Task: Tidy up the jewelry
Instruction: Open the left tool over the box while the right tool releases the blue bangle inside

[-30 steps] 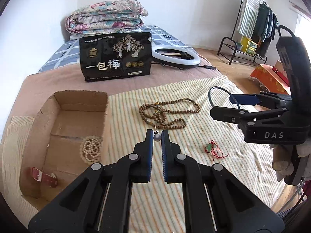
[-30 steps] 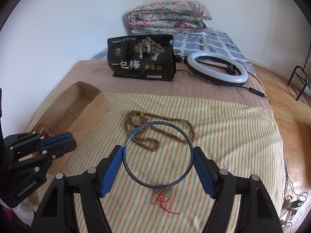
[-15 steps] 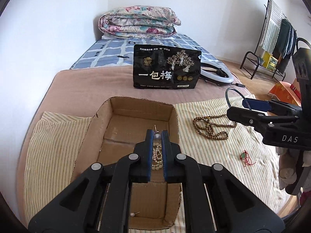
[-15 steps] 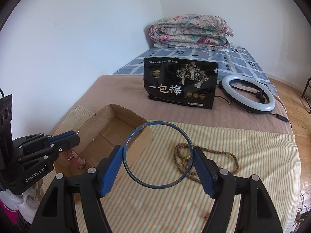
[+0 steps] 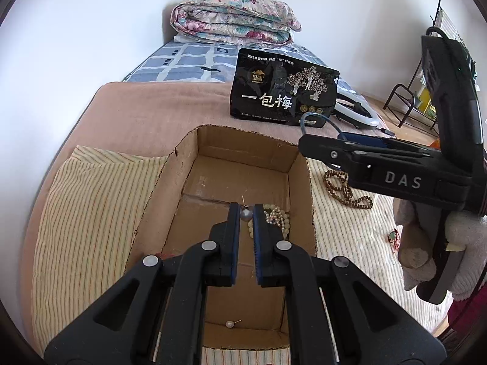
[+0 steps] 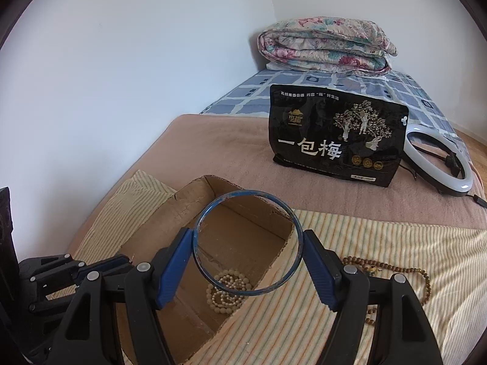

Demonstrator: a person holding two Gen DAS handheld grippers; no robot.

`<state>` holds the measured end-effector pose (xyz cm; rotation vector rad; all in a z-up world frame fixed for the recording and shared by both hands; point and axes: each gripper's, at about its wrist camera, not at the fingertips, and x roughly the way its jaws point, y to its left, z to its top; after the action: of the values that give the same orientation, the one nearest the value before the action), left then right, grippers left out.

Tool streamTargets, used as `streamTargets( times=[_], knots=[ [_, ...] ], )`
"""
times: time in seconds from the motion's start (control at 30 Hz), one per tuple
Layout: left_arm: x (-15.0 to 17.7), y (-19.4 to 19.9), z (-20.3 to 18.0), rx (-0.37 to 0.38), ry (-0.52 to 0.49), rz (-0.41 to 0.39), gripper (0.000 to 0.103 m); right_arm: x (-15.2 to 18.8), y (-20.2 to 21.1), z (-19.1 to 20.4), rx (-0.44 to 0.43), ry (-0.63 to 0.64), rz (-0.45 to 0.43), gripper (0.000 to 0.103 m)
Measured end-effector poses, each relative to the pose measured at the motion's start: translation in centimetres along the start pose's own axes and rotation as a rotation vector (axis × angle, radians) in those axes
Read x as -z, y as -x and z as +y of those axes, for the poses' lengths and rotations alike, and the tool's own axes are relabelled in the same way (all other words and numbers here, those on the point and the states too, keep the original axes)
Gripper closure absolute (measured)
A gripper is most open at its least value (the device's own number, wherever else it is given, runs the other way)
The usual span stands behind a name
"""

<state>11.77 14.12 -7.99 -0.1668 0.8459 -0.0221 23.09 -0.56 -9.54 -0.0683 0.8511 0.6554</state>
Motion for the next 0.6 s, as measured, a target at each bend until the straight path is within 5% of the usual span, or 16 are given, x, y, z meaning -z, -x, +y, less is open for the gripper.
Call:
streamTargets(
  times=[0.2, 0.27, 0.33, 0.4, 0.6],
  knots=[
    [0.0, -0.6, 0.5, 0.039, 0.04, 0.045, 0.097, -0.1, -1.6, 0.5, -0.013, -0.017, 0.015, 0.026],
    [0.0, -0.8, 0.5, 0.043, 0.046, 0.06, 0.096, -0.1, -1.6, 0.3, 0.0, -0.03, 0.009, 0.01],
    [0.0, -1.0, 0.3, 0.034, 0.035, 0.074, 0.085, -0.2, -1.4, 0.0, -0.001, -0.04, 0.001, 0.008],
    [0.1, -1.0, 0.2, 0.017, 0.032, 0.073, 0.053, -0.3, -1.2, -0.4, 0.006, -0.053, -0.002, 0.007],
    [0.5, -0.9, -0.1, -0.003, 0.012, 0.058, 0.053, -0.3, -0.5, -1.4, 0.025, -0.075, -0.009, 0.007]
  ],
)
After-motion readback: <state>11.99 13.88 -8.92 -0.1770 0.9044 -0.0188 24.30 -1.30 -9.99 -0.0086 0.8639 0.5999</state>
